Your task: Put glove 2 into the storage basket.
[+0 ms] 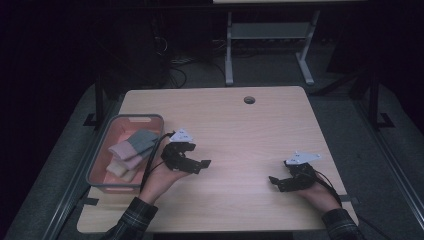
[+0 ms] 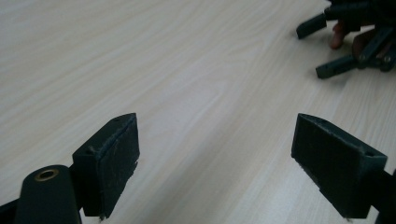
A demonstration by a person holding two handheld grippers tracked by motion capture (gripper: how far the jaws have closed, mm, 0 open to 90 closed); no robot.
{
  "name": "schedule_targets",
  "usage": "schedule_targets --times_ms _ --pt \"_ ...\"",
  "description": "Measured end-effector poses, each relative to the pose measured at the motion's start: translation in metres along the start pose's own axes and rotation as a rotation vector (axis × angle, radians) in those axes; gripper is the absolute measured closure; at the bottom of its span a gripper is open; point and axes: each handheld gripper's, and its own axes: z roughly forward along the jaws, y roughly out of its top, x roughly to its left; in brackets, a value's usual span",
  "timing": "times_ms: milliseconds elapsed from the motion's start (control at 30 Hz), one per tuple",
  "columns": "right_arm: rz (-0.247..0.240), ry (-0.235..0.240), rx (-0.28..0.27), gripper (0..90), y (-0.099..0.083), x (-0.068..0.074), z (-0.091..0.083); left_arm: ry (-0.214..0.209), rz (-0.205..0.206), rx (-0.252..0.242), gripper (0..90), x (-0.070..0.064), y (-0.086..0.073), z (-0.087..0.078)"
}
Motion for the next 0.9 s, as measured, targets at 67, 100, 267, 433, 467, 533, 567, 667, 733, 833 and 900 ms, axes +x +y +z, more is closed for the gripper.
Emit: schedule_targets --times_ms 67,100,267,433,467,533,567,667,733,833,900 --pt "0.000 0.000 0.000 14.0 0.000 0.000 0.000 -0.002 0.001 0.007 14.5 -0.002 -0.002 0.003" --pt "0.000 0.000 0.000 14.0 0.000 0.000 0.000 -0.006 0.006 0.009 14.5 -0.005 -0.004 0.006" --pt "0.000 0.001 0.002 14.0 0.000 0.000 0.000 -0.011 0.030 0.040 14.5 -0.014 -0.015 0.018" --pt "-0.005 0.000 -0.001 14.1 0.000 0.000 0.000 -0.027 0.066 0.091 13.9 -0.021 -0.028 0.031" --pt "-0.005 0.000 -0.001 14.1 0.000 0.000 0.000 -0.027 0.066 0.091 13.9 -0.021 -0.028 0.031" --pt "-0.004 0.000 -0.001 14.0 0.000 0.000 0.000 -0.021 0.095 0.140 13.8 -0.024 -0.036 0.039" --pt "-0.004 0.000 -0.001 14.0 0.000 0.000 0.000 -0.021 0.095 0.140 13.9 -0.024 -0.036 0.039" --pt "-0.004 0.000 -0.002 14.1 0.000 0.000 0.000 -0.023 0.126 0.191 13.6 -0.029 -0.041 0.048" --pt "-0.005 0.000 -0.002 14.0 0.000 0.000 0.000 -0.027 0.128 0.200 13.6 -0.030 -0.041 0.050" --pt "-0.005 0.000 -0.001 14.0 0.000 0.000 0.000 -0.022 0.134 0.207 13.2 -0.032 -0.043 0.053" --pt "-0.005 0.000 -0.001 14.0 0.000 0.000 0.000 -0.013 0.148 0.213 12.4 -0.033 -0.044 0.054"
